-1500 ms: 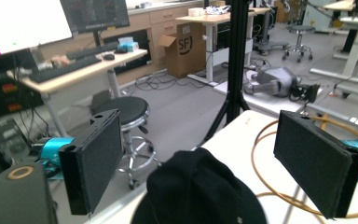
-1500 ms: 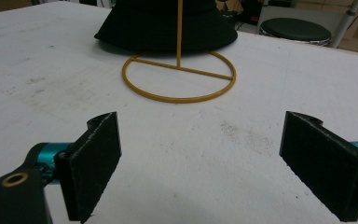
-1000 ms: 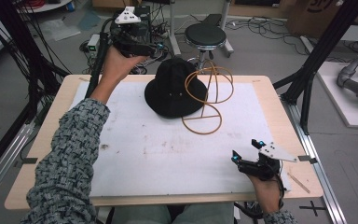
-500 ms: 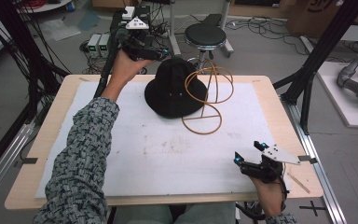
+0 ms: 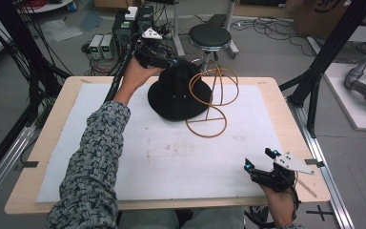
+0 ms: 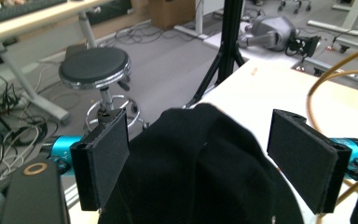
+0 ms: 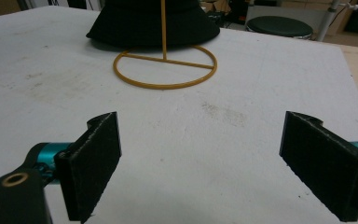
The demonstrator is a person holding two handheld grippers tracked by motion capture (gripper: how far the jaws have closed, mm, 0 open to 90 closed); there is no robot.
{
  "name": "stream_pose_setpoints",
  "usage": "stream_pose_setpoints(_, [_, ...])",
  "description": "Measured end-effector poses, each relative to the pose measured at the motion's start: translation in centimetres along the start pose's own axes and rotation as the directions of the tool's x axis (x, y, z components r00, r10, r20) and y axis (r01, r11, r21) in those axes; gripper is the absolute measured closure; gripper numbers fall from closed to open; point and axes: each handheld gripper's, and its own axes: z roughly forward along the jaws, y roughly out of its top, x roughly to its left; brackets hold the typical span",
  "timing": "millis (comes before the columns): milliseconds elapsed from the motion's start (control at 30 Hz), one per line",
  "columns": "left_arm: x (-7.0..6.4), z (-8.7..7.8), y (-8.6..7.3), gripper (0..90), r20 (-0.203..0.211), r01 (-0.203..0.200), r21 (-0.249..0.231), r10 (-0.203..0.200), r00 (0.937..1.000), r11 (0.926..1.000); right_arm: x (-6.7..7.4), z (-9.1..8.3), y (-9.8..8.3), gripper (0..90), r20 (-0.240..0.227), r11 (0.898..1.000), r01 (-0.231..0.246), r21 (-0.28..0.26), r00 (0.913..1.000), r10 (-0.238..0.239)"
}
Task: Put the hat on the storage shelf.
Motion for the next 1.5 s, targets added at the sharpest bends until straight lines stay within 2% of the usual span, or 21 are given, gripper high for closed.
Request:
stream_pose_setpoints(200, [0.3, 1.4, -0.9, 21.4, 0.004, 0.025, 0.029, -0.025, 0.9997, 0.9993, 0.1, -0.7, -0.2, 12.3, 0.005, 1.000, 0.008, 0.000, 1.0000, -0.008])
stream_pose_setpoints(467, [0.1, 3.1, -1.7, 22.5, 0.009, 0.042, 0.035, -0.043, 0.9990, 0.9985, -0.1, -1.6, -0.6, 12.3, 0.017, 1.000, -0.004, -0.007, 0.9998, 0.004])
stream_pose_setpoints(867, [0.0, 5.6, -3.1, 27.3, 0.023, 0.068, 0.080, -0.070, 0.9973, 0.9944, -0.2, -2.0, -0.7, 12.3, 0.021, 1.000, -0.001, -0.004, 0.9998, 0.001])
stream_pose_setpoints(967, [-0.2, 5.9, -3.2, 31.0, 0.008, 0.051, 0.087, -0.052, 0.9986, 0.9949, -0.1, -2.0, -0.7, 12.3, 0.021, 1.000, -0.001, -0.005, 0.9998, 0.002])
stream_pose_setpoints(1267, [-0.1, 6.3, -3.5, 39.3, -0.005, 0.047, 0.093, -0.047, 0.9989, 0.9945, -0.1, -1.9, -0.7, 12.3, 0.023, 1.000, -0.006, -0.006, 0.9997, 0.006])
stream_pose_setpoints(1367, [-0.1, 6.4, -3.5, 44.6, -0.015, 0.046, 0.098, -0.045, 0.9989, 0.9941, -0.2, -1.9, -0.7, 12.3, 0.024, 1.000, -0.006, -0.005, 0.9997, 0.006])
stream_pose_setpoints(1500, [0.0, 6.4, -3.6, 51.2, -0.006, 0.052, 0.104, -0.052, 0.9986, 0.9932, -0.2, -1.9, -0.7, 12.3, 0.024, 1.000, -0.003, -0.002, 0.9997, 0.003])
